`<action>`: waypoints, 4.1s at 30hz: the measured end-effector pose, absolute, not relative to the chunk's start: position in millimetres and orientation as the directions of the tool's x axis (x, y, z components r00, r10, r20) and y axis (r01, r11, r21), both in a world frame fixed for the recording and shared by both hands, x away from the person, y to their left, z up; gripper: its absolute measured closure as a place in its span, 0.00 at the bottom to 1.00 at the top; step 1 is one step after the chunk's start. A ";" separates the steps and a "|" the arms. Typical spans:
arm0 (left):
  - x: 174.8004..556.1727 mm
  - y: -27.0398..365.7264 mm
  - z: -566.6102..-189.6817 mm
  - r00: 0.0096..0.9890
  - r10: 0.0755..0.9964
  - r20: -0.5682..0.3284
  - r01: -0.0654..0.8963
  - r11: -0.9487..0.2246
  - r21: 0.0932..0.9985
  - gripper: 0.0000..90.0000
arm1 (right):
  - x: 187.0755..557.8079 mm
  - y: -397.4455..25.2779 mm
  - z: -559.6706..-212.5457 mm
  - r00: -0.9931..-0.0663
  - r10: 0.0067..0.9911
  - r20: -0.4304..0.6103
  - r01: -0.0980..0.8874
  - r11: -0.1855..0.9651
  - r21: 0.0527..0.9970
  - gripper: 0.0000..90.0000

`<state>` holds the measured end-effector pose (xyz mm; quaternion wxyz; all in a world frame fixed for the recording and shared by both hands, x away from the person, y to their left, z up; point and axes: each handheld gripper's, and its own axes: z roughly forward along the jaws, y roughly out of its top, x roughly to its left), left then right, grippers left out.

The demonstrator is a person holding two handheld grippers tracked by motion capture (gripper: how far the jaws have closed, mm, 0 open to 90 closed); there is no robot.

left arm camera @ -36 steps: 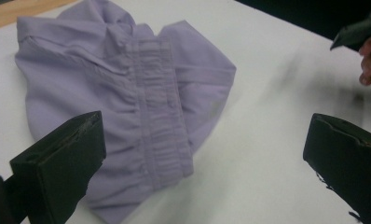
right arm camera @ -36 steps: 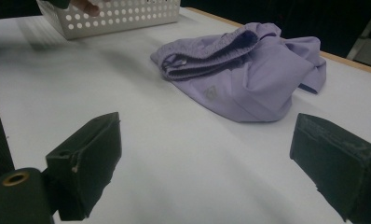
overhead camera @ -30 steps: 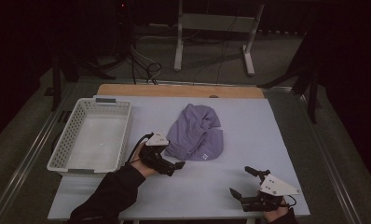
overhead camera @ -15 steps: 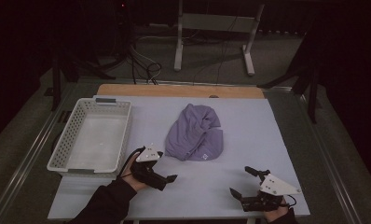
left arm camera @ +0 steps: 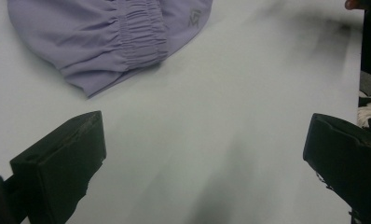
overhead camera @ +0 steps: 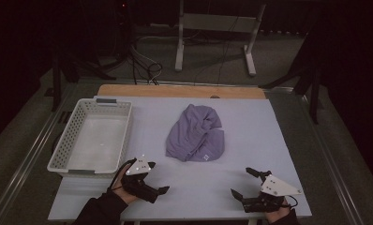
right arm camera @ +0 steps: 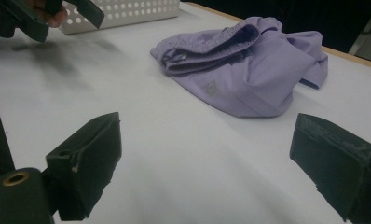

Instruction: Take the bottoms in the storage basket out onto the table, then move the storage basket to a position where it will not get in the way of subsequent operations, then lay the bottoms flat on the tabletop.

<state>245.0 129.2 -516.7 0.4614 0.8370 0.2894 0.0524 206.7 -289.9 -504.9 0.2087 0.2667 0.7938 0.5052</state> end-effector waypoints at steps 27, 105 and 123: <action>242.1 131.7 -521.0 0.831 0.530 -0.168 0.412 -0.386 0.825 0.00 | 208.0 -288.6 -506.7 -0.773 0.631 -0.068 0.219 0.365 0.905 0.10; 324.8 87.1 -449.7 0.816 0.568 -0.109 0.354 -0.341 0.871 0.00 | 296.1 -219.7 -444.4 -0.808 0.573 -0.137 0.139 0.411 0.901 0.10; 377.5 66.7 -509.0 0.727 0.677 -0.110 0.475 -0.382 0.793 0.18 | 334.1 -215.1 -501.9 -0.837 0.546 -0.033 0.299 0.508 0.808 0.20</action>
